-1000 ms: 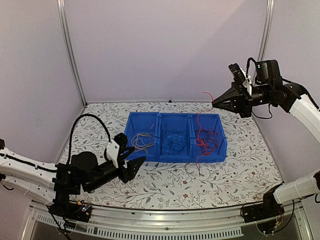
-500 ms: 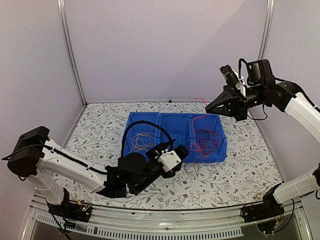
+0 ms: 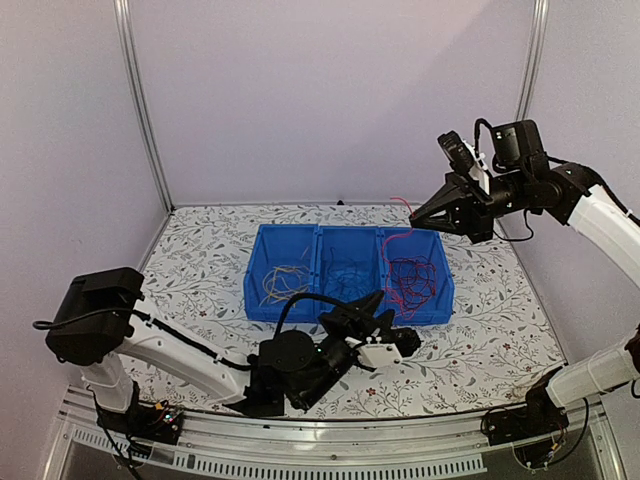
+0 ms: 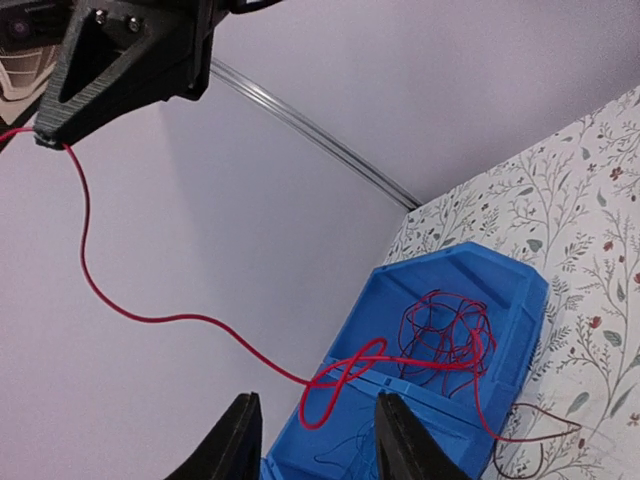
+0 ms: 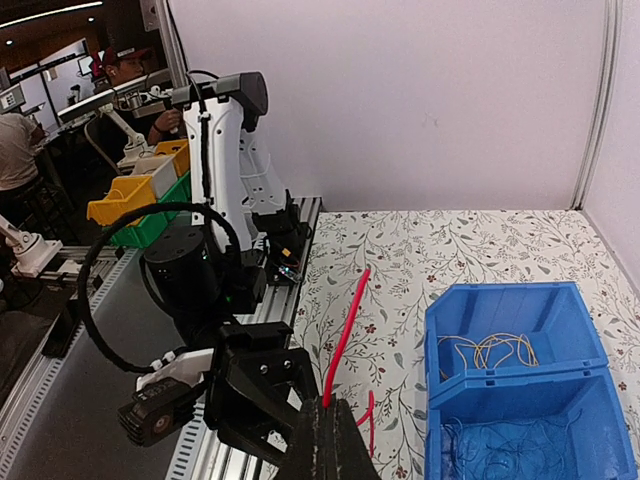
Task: Untangle the cables
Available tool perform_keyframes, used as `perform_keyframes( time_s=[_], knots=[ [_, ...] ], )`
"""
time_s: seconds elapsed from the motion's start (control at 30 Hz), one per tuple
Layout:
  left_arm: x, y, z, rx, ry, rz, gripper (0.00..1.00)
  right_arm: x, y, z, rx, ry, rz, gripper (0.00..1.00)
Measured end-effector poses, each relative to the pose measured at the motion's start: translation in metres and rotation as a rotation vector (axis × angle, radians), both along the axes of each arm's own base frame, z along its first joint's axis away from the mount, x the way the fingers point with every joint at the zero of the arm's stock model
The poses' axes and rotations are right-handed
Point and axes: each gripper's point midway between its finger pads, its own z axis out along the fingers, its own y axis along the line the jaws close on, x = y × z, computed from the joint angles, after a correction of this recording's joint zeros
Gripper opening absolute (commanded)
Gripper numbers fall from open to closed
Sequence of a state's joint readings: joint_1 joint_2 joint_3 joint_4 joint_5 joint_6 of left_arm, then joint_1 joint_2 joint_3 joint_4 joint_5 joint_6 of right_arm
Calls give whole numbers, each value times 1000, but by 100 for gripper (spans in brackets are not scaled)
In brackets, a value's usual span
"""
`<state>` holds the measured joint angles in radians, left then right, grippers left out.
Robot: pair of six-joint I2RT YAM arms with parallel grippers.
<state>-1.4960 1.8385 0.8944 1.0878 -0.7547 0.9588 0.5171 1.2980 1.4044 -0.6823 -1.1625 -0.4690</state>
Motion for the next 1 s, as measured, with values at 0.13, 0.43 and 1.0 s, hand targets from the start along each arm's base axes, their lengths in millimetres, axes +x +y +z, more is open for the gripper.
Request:
perform_keyframes(
  time_s=[0.13,0.43,1.0],
  knots=[
    [7,-10,-8,63,-82,67,27,0,0,-1,-1,2,-1,0],
    [22,-10,-27,183,-281,227,0,0,0,-6,-9,13,-2,10],
    [16,37,72,-396,295,-74,0,31,-9,-73,-187,-39,-212,52]
  ],
)
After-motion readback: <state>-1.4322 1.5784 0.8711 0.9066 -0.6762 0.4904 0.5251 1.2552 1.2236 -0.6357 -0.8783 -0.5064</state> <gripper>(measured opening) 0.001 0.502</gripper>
